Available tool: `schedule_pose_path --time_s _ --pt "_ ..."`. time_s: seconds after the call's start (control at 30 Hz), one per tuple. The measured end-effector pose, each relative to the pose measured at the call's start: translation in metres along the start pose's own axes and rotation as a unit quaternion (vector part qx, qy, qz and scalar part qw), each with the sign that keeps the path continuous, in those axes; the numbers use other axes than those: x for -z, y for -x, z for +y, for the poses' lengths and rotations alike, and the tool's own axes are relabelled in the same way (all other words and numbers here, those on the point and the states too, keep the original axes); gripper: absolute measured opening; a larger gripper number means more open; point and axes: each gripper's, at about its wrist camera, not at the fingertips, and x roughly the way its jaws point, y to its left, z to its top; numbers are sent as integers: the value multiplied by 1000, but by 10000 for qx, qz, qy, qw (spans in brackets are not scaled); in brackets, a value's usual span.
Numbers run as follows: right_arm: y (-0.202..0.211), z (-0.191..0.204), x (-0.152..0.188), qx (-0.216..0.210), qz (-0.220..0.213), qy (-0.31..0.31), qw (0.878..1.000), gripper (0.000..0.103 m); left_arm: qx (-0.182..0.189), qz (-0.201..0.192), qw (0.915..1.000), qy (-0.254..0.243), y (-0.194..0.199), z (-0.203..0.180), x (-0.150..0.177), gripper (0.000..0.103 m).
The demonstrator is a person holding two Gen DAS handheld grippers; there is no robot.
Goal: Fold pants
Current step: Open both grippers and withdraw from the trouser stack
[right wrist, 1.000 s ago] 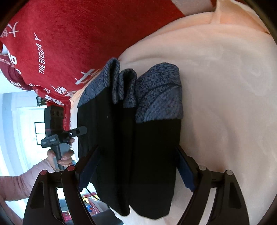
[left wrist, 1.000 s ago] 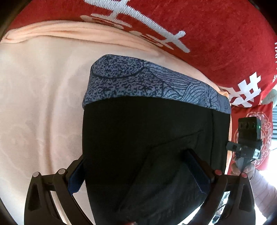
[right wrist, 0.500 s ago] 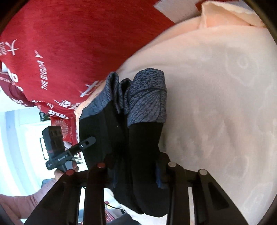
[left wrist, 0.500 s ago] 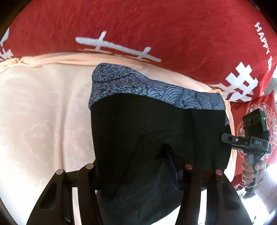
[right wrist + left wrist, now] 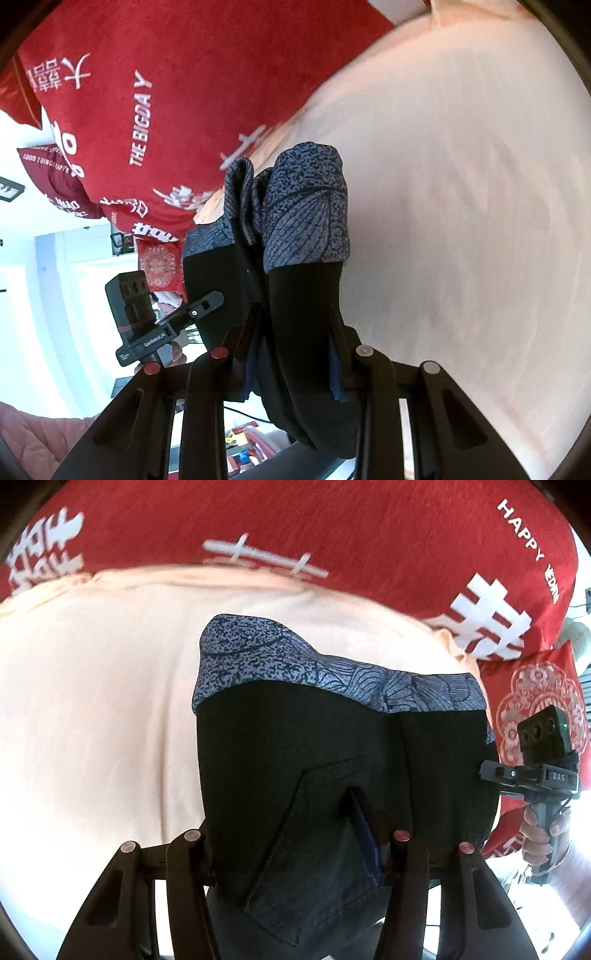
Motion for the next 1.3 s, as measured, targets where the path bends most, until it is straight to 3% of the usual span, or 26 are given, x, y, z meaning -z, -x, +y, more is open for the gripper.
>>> schedule_pose_path --time_s 0.17,0.2,0.3,0.4,0.57,0.67,0.87,1.1,1.17,1.3 --pt "-15 -9 35 -44 44 -164 9998 33 -128 178 9998 2 -32 16 19 61" --pt "-20 -13 39 33 43 -216 9998 33 -181 185 9997 27 -39 21 20 70" --pt "-37 -24 49 541 16 -236 9983 34 -222 -23 9997 33 -43 31 21 85" --pt "-40 -35 51 808 -128 -180 9965 43 -464 -99 9989 -19 -46 34 22 100" --pt "-44 -28 53 1469 -229 -3 9889 64 -641 -89 9979 23 -42 33 25 100" --pt "-40 -26 58 1670 -353 -184 9852 69 -1004 -102 9948 -98 -38 23 26 100" --pt "-25 -6 78 2535 -678 -222 9647 70 -1638 23 9864 -126 -24 17 38 100" --pt "-19 15 101 3086 -725 -238 9481 72 -1861 78 9823 -196 -2 5 56 102" --pt "-19 24 108 3163 -742 -217 9455 81 -1896 107 9814 -277 2 0 62 102" --pt "-18 46 124 3407 -869 -28 9361 86 -1878 65 9815 -365 15 -8 74 102"
